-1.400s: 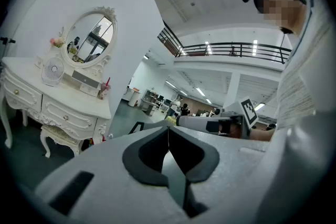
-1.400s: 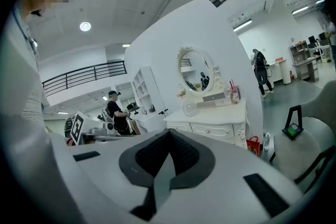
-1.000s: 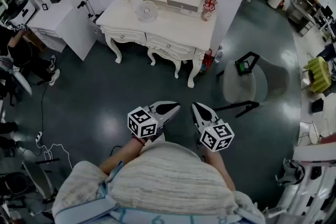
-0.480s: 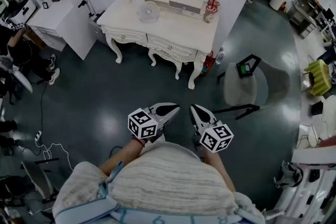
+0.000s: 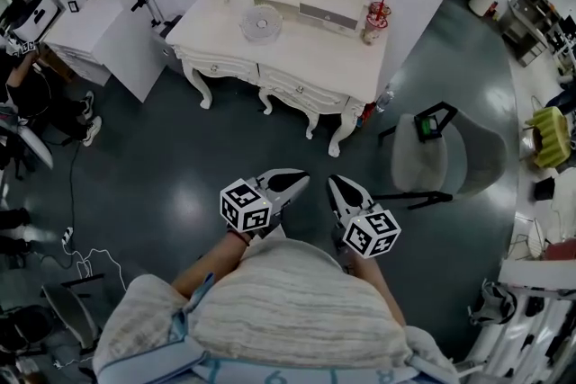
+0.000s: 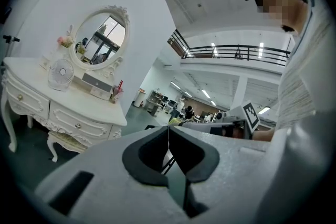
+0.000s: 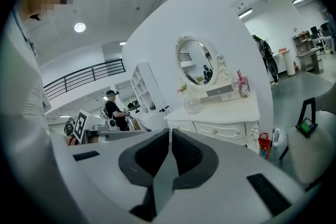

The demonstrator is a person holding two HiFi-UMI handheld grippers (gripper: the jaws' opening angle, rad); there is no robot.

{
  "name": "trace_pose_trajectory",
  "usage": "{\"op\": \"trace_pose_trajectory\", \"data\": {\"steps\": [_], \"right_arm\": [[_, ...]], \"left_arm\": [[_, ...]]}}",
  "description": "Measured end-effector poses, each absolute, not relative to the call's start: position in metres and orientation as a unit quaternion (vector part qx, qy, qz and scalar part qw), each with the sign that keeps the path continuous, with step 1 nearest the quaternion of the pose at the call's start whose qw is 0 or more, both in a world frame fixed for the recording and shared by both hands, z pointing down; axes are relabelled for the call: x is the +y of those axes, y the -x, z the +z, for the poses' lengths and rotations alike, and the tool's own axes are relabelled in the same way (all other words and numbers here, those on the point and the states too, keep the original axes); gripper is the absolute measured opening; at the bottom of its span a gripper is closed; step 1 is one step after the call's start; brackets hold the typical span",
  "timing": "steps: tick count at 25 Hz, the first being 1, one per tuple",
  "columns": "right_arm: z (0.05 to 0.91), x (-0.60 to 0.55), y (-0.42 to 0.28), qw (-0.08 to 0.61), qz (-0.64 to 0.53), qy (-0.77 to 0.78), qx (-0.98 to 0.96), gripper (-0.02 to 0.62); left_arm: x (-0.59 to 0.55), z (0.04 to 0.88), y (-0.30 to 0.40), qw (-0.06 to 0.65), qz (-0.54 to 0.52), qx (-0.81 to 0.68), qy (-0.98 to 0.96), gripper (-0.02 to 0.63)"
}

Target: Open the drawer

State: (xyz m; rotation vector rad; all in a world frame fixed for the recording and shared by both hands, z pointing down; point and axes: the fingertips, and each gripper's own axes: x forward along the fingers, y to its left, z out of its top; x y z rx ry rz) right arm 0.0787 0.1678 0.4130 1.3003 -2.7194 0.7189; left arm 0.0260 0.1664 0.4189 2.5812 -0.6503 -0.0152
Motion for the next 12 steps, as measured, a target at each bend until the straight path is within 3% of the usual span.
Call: {"op": "trace_pose_trajectory", "data": {"steps": [12], "right_arm": [[0.408,0.074,-0.013,0.021,0.215,-0.428,-0.877,0.008]], "left_arm": [[0.071,0.409,0.031,0.214,-0.006,-0.213,-0.953,0.014]]}}
